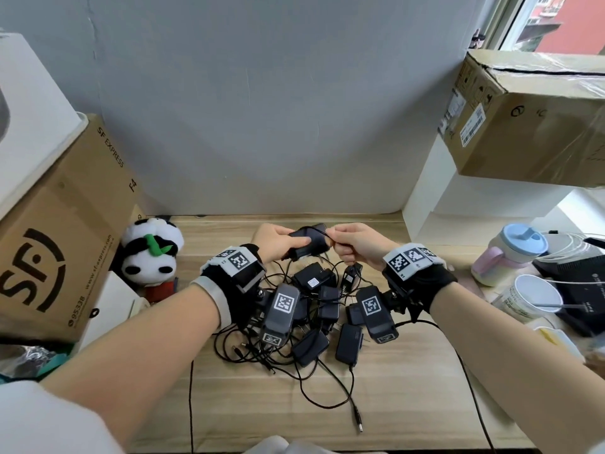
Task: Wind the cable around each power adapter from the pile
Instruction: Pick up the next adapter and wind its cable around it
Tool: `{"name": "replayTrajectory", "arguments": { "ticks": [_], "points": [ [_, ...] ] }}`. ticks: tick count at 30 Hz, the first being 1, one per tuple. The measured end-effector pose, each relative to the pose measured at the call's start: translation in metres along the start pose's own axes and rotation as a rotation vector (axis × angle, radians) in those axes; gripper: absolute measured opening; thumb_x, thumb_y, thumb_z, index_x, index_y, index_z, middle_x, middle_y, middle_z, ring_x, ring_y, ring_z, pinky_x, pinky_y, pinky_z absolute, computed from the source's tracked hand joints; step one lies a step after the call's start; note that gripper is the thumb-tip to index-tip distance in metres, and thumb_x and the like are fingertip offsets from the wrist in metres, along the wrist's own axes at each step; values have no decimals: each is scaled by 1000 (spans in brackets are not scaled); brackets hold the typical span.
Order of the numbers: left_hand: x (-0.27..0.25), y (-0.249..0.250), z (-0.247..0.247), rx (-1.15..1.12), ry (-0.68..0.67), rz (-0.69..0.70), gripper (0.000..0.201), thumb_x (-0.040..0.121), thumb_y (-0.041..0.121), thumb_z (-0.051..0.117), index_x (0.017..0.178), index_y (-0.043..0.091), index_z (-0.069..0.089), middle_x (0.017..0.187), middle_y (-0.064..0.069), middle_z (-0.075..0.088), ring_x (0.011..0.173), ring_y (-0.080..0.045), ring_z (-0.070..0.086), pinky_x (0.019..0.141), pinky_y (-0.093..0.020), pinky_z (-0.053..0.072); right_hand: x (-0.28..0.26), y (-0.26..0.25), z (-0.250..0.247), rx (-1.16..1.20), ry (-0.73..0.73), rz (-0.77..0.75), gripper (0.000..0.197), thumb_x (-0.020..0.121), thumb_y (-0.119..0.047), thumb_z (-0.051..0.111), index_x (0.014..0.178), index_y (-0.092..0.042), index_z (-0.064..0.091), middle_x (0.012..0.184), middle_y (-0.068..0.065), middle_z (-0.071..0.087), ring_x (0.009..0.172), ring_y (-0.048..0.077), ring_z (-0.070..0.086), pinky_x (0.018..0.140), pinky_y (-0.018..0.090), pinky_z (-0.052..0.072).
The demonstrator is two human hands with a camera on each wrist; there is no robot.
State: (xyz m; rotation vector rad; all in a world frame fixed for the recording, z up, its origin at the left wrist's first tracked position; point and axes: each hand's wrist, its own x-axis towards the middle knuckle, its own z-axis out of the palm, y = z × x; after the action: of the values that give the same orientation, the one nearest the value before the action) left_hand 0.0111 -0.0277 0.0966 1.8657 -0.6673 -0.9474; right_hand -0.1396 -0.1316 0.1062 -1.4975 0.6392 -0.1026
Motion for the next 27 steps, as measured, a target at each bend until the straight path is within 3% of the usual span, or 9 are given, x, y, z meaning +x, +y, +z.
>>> {"name": "replayTrajectory", "arguments": {
  "ticks": [3,7,14,17,19,21,23,25,27],
  "points": [
    [2,0,-4,-194,20,-90,30,80,13,73,105,-2,68,100,-16,70,82,-22,62,89,-37,51,-4,8,-1,-53,-23,9,33,101,-22,38,71,-12,50,45,-8,37,42,8,33,49,18,30],
    [0,-3,-7,-429,23,-170,14,81,7,70,91,1,63,88,-11,65,76,-17,59,68,-25,49,-9,19,-5,-96,-54,29,32,99,-19,40,73,-11,56,48,-7,44,46,8,40,53,16,37],
    [-5,-6,-4,-568,-106,-201,10,86,15,65,87,6,60,76,-8,58,65,-14,52,50,-18,43,-8,27,-8,-128,-32,-1,33,97,-26,47,71,-11,60,50,-6,47,47,8,42,54,17,39],
    [-11,-2,-6,-632,-227,-212,13,90,20,59,87,7,63,69,-5,60,64,-13,51,59,-20,40,-5,29,-8,-132,-33,-23,39,95,-30,49,61,-12,55,45,-4,39,44,10,35,51,17,35],
    [-14,1,-10,-633,-360,-193,15,87,20,57,91,8,65,75,-5,63,68,-13,55,61,-19,44,-5,31,-12,-103,-70,1,42,95,-26,49,56,-12,50,44,-6,31,42,9,28,47,18,28],
    [-18,5,-14,-519,-517,-143,22,80,19,57,95,8,69,85,-8,66,73,-15,61,65,-21,50,-3,29,-18,-116,-53,63,39,95,-21,49,56,-12,47,43,-9,30,39,7,26,47,21,23],
    [-19,8,-19,-250,-616,-100,23,82,13,59,102,7,69,96,-10,69,83,-18,64,74,-22,54,-2,20,-24,-147,20,120,36,96,-23,49,61,-13,47,43,-11,31,38,6,26,47,21,22],
    [-19,10,-19,19,-595,-66,27,86,9,62,112,6,65,110,-12,68,97,-19,63,89,-24,52,-1,5,-25,-134,37,114,33,97,-28,46,68,-13,48,43,-11,30,37,5,25,41,16,22],
    [-17,12,-15,135,-463,-39,26,86,10,64,112,9,64,115,-14,65,102,-22,61,96,-33,47,-1,-8,-19,-96,9,62,31,100,-25,40,74,-11,49,41,-11,31,35,3,25,35,13,21]
  ]
}}
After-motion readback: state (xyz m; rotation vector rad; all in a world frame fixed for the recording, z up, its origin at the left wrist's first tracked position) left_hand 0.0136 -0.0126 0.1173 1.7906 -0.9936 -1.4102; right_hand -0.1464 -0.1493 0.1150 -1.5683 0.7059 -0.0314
